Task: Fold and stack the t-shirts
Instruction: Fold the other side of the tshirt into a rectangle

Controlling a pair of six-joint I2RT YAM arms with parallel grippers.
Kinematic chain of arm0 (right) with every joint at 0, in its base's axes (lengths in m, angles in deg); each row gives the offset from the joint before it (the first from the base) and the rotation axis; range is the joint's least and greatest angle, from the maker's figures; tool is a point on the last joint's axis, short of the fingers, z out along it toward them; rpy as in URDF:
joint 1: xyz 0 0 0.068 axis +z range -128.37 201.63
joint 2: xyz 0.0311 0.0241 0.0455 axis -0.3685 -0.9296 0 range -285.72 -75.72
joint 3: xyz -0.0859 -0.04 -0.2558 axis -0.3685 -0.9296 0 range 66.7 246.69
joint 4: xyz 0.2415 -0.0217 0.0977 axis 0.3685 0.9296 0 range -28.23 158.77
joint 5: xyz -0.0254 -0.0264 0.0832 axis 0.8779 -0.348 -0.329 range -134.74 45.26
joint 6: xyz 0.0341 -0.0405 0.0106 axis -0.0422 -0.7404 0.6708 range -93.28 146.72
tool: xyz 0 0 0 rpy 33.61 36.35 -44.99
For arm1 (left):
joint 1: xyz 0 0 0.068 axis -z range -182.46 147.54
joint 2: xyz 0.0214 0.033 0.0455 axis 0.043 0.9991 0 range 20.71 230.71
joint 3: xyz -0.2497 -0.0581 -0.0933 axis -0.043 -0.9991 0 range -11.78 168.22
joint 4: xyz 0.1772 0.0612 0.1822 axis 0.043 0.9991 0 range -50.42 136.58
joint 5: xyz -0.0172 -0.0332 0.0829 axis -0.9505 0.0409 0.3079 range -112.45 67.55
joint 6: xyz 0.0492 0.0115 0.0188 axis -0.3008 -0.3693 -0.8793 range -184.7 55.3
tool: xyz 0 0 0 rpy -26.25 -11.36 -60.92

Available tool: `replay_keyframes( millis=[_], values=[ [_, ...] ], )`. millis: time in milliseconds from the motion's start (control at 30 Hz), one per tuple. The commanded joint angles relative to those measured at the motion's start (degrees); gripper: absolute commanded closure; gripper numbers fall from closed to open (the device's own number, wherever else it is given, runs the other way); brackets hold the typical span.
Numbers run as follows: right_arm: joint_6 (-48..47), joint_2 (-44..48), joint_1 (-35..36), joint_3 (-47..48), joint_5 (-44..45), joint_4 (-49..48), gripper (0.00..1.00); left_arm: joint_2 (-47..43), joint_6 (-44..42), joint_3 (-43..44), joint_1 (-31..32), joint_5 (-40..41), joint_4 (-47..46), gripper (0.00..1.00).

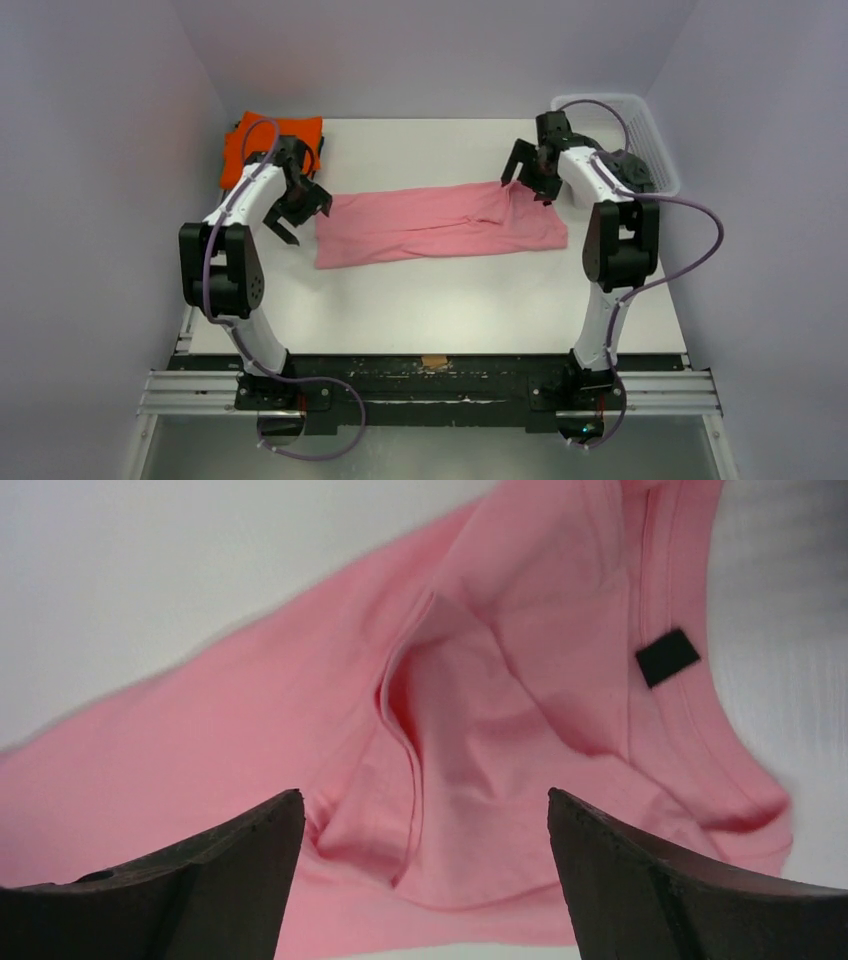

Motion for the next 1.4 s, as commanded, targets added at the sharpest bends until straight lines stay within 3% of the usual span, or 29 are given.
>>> replay_keyframes(
  millis=[0,267,533,833,1033,1200,1367],
  values=[
    [-2.3,9.14,2.38,-11.73,-8.0,-8.43,0.12,-6.77,-4.37,-2.77,-0.15,-4.71,-1.53,0.0],
    [-1.56,7.26,7.81,-16.64,-11.51,-11.58,0.13,-8.12,-5.82,-7.22,-0.11,-7.48,-3.11,0.0],
    [-1.07,3.51,8.78,-13.69,-10.19,-14.05,0.14,-9.86,-6.48,-9.21,-0.13,-6.69,-3.09,0.0],
    [3.44,-4.59,9.93,-2.53,-11.05,-28.66,0.14,-11.71,-7.68,-8.85,-0.15,-7.04,-2.85,0.0],
    [3.91,-7.38,11.03,6.91,-12.98,-29.64,0.13,-11.06,-9.51,-5.92,0.08,-10.78,-4.91,0.0],
    [-0.75,0.66,10.91,0.09,-9.11,-28.09,0.11,-2.94,-11.78,1.48,2.92,-16.8,-9.81,0.0],
    [0.23,11.94,10.08,-18.6,-5.02,-26.67,0.08,10.96,-12.9,14.49,4.85,-20.38,-11.67,0.0]
  ],
)
